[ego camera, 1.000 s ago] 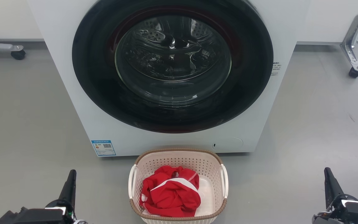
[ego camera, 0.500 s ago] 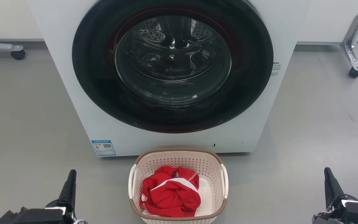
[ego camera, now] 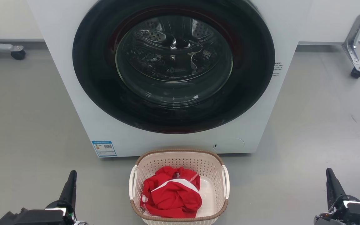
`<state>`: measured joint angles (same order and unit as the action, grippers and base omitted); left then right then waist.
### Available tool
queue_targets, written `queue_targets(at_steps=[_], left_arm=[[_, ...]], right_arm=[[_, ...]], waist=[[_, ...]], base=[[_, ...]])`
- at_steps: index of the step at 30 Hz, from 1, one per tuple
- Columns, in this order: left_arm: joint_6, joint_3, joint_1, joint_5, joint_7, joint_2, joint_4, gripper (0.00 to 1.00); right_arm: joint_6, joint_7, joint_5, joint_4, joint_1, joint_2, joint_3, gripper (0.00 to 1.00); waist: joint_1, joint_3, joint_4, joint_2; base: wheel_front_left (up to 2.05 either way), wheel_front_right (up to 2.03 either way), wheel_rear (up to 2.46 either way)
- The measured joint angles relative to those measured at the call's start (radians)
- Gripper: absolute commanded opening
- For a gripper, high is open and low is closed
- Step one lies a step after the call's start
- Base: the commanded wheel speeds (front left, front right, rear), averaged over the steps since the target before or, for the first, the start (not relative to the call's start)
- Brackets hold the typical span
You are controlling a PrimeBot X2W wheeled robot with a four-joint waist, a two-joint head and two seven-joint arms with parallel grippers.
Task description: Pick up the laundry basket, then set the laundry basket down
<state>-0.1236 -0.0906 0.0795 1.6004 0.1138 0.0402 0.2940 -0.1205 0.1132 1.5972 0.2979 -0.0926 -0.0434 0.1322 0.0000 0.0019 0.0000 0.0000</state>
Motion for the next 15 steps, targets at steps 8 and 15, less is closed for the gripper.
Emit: queue_targets(at_steps=[8, 15], left_arm=[[0.0, 0.0, 0.0, 0.0, 0.0, 0.0, 0.0, 0.0], [0.0, 0.0, 0.0, 0.0, 0.0, 0.0, 0.0, 0.0]], right_arm=[[0.0, 0.0, 0.0, 0.0, 0.0, 0.0, 0.0, 0.0], [0.0, 0.0, 0.0, 0.0, 0.0, 0.0, 0.0, 0.0]], waist=[[0.0, 0.0, 0.0, 0.0], [0.0, 0.0, 0.0, 0.0]], base=[[0.0, 0.0, 0.0], [0.0, 0.0, 0.0]])
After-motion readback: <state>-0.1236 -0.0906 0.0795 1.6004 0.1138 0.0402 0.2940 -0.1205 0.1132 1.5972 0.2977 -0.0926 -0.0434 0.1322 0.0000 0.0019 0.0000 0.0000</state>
